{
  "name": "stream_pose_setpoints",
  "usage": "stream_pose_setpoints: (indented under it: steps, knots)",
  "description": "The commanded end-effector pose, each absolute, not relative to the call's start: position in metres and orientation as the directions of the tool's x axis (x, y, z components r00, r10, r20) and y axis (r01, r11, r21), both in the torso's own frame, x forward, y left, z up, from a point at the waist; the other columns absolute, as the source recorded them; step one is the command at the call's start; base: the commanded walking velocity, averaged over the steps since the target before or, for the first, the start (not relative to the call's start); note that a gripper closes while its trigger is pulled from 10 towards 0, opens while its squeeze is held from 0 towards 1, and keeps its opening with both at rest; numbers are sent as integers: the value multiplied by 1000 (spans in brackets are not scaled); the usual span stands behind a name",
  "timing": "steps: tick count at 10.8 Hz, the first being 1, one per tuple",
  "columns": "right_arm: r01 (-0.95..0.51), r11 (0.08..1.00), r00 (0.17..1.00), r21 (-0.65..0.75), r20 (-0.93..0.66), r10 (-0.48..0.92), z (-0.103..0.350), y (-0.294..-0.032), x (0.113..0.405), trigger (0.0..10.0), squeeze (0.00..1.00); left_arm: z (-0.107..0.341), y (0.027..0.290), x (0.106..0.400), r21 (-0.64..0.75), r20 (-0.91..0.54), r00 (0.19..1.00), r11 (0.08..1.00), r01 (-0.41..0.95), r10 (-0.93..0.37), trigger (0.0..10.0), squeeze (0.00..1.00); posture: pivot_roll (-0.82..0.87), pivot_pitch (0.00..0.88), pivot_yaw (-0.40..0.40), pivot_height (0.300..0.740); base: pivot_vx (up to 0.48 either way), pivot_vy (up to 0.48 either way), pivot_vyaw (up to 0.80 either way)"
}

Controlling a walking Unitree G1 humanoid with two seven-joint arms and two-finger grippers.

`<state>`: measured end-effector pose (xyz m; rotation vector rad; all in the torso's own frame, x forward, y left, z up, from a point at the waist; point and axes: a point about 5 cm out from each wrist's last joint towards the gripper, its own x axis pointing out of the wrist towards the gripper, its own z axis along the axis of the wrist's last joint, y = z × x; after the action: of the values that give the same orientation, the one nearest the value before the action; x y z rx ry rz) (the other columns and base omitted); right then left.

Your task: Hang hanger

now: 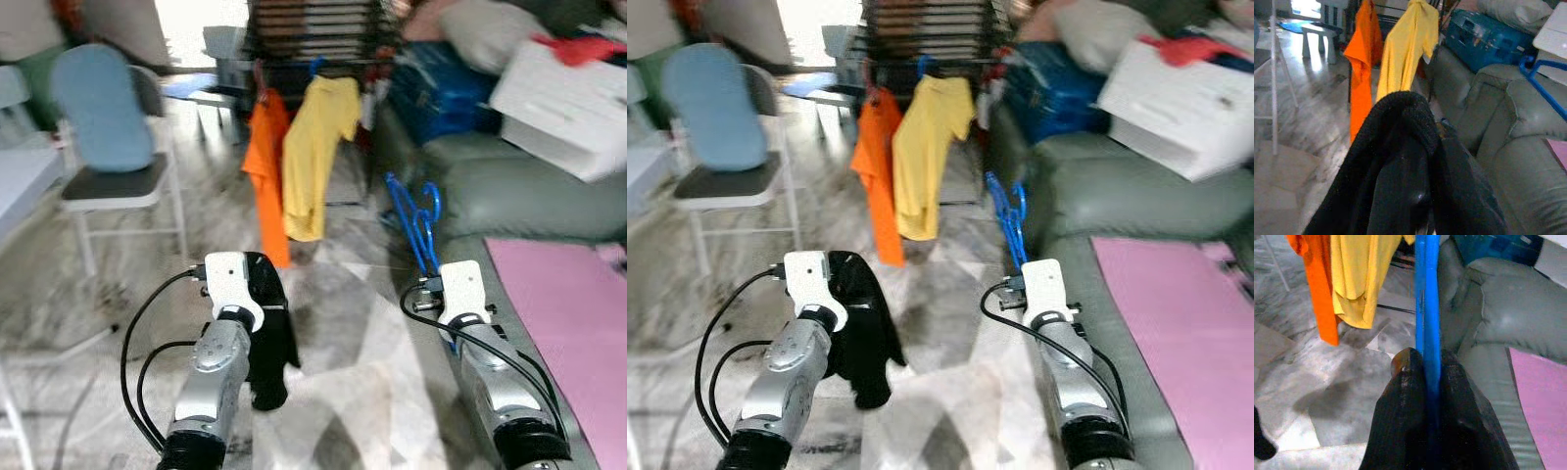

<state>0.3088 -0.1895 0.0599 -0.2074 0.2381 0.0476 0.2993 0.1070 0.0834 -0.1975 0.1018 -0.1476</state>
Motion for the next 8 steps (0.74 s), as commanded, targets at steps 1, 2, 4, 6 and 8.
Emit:
stream_pose_setpoints:
  steps: [1,2,4,6,8]
  knots:
    - [-56,975,968,-214,-250,1,60,-194,310,10000,0,93,105,302,-192,-45,985,969,156,-168,10000,0,-132,0,46,740,0,480,0]
    - [-69,974,969,-216,-248,14,60,-191,311,10000,0,93,105,302,-189,-46,985,969,157,-169,10000,0,-132,0,48,740,0,480,0]
    - [-22,957,975,-290,-218,-43,62,-194,311,10000,0,93,104,303,-186,-46,984,969,160,-171,10000,0,-132,0,48,740,0,480,0]
    - [-17,958,977,-286,-210,-46,62,-193,312,10000,0,92,103,302,-184,-48,983,969,165,-176,10000,0,-132,0,48,740,0,480,0]
    - [21,950,977,-311,-197,-86,62,-194,313,10000,0,93,103,302,-181,-45,983,970,165,-176,10000,0,-132,0,48,740,0,480,0]
